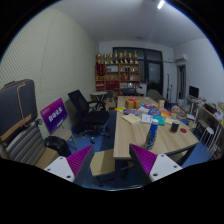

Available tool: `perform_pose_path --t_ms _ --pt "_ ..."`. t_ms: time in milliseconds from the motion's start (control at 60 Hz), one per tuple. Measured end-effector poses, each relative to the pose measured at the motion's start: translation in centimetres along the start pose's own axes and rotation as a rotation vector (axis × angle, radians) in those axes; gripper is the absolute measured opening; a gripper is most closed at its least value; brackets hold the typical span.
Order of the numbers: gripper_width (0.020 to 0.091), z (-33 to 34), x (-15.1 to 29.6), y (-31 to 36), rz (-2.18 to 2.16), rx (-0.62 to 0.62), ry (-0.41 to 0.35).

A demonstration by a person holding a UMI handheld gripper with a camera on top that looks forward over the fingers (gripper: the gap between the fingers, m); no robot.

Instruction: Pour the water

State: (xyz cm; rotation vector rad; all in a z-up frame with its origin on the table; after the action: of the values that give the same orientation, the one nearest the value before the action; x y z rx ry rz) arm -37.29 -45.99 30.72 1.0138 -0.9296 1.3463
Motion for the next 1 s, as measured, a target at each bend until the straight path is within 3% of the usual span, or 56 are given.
perform_pose_path --t_ms 83,350,433,600,767,833,917,1000 --pt "0.0804 -1.0 -0.4 1.2 -0.010 -0.018 -0.007" --pt "0.0806 -5.9 -2.0 -7.8 -0.039 -0.076 -0.067" --pt "0.0806 -9.6 -3.1 -11.6 -0.021 -0.150 -0.065" --pt "0.0823 -18.9 -5.8 -18.7 0.014 -0.153 -0.082" --pt "0.0820 -29.3 -8.1 -22.3 0.029 -0.127 -0.097" --pt "0.0810 -32.6 -8.9 -23.5 0.032 -0.125 -0.064" --pt "0.0807 -35.8 -8.4 -24.8 0.040 -0.123 -0.117" --pt "0.0790 -38.1 -9.6 -24.9 0.026 -0.087 -0.111"
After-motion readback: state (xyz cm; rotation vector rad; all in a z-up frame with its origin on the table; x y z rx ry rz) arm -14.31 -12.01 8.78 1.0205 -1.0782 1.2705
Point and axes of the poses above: the point between the fingertips, and its own axes, seen from behind it with the camera up: y to the left, x up, z backward, against the way the camera looks, the point moved 10 cm from there along z, backward, against the way the camera looks, and after that the axes turned 1 degree about -y, right-handed, at the moved point
